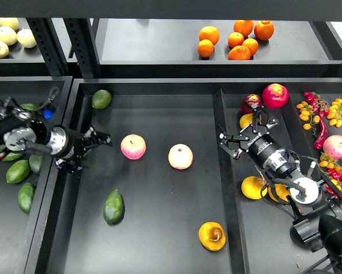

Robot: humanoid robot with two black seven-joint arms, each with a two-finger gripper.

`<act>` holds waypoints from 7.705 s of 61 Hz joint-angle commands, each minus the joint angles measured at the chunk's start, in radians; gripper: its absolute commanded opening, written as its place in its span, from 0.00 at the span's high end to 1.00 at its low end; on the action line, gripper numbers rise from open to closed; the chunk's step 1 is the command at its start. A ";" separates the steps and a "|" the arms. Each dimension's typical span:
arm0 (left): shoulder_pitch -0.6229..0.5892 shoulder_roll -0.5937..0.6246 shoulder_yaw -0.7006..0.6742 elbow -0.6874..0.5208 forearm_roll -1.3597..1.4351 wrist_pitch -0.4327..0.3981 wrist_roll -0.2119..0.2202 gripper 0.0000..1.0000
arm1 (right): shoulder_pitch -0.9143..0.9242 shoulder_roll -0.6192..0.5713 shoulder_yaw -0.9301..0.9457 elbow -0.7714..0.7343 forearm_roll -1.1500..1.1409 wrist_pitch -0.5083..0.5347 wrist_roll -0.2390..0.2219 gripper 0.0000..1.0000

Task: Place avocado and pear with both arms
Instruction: 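Move the left gripper down toward the dark green avocado in the middle bin, then close the left gripper around the dark green avocado, then carry the avocado with the left gripper into the avocado bin, then release the avocado among the other avocados and withdraw the left gripper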

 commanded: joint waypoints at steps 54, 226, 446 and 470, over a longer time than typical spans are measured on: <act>0.112 -0.088 -0.004 0.014 0.181 0.000 0.000 0.01 | -0.014 0.000 0.000 0.001 0.000 0.000 0.000 0.00; 0.112 0.173 -0.290 0.063 -0.071 0.000 0.000 0.78 | -0.027 0.000 -0.003 0.009 -0.002 0.000 -0.003 0.00; 0.360 0.279 -0.330 0.441 -0.330 0.000 0.000 0.64 | -0.035 0.000 -0.006 0.014 -0.002 0.000 -0.005 0.00; 0.371 0.277 -0.326 0.441 -0.330 0.000 0.000 0.63 | -0.035 0.000 -0.006 0.014 -0.002 0.000 -0.005 0.00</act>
